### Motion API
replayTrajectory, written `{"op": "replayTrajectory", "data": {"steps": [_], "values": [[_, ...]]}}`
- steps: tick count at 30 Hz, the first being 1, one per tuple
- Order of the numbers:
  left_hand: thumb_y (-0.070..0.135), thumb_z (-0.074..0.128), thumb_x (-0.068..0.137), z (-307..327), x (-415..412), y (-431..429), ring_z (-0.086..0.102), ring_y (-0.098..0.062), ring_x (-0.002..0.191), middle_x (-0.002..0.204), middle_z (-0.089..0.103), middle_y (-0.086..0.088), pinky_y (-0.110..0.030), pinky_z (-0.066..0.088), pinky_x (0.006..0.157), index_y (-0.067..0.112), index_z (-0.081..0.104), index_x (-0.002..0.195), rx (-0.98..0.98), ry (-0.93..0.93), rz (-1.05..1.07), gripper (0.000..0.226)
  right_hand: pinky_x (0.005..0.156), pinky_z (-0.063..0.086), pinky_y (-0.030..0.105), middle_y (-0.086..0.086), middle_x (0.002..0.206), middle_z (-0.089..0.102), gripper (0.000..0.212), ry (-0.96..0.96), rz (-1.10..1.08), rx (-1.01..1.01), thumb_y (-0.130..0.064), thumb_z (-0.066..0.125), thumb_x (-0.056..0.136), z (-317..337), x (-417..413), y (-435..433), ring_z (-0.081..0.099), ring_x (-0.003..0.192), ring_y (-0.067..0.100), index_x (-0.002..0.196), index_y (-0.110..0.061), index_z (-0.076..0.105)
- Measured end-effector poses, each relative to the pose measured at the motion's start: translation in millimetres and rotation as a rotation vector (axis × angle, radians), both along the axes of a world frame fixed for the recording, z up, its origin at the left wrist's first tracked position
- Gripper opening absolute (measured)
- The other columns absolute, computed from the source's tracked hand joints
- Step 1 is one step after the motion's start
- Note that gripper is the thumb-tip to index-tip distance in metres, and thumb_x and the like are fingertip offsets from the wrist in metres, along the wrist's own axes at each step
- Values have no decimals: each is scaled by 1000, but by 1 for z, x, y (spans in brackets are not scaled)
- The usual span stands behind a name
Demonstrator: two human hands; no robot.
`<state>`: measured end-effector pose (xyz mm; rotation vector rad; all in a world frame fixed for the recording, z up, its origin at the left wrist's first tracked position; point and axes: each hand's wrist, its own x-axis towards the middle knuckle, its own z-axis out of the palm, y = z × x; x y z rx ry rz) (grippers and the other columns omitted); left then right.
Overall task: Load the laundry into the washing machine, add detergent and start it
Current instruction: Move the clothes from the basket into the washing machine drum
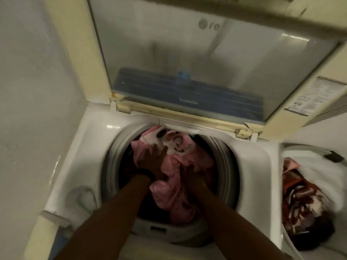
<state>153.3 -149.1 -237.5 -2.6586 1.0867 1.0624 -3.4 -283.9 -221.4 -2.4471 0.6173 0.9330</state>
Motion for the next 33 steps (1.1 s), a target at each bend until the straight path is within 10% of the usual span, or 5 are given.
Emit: {"op": "replayTrajectory", "data": {"steps": [3,11,22,33], "values": [[85,29,68,68,-22,6,13,-38,156,172,8,-11,-51,12,126,27,0,165,-43,77,30,117,102,47,59,25,151,40,61,-82,-15,-84,-29,63,99,75,1,-4,53,130,44,152,-9,41],[53,64,94,188,-64,-4,61,-28,121,141,61,-6,-42,52,95,25,36,156,-393,-21,76,74,103,49,47,8,155,43,80,-247,-154,-74,-46,68,89,203,-38,-25,54,130,37,156,-30,29],[54,58,98,287,-146,-132,65,-21,117,135,66,4,-37,52,98,30,50,150,-731,-28,-56,57,95,51,34,2,135,62,53,-661,-590,-148,-41,72,92,293,-129,-121,62,117,22,139,-24,54],[42,57,101,279,-254,-254,67,-24,109,124,71,1,-37,55,89,31,59,138,-677,33,-230,39,90,53,35,-2,126,67,38,-600,-938,-95,-31,69,95,243,-254,-238,66,109,20,130,-21,61]]}}
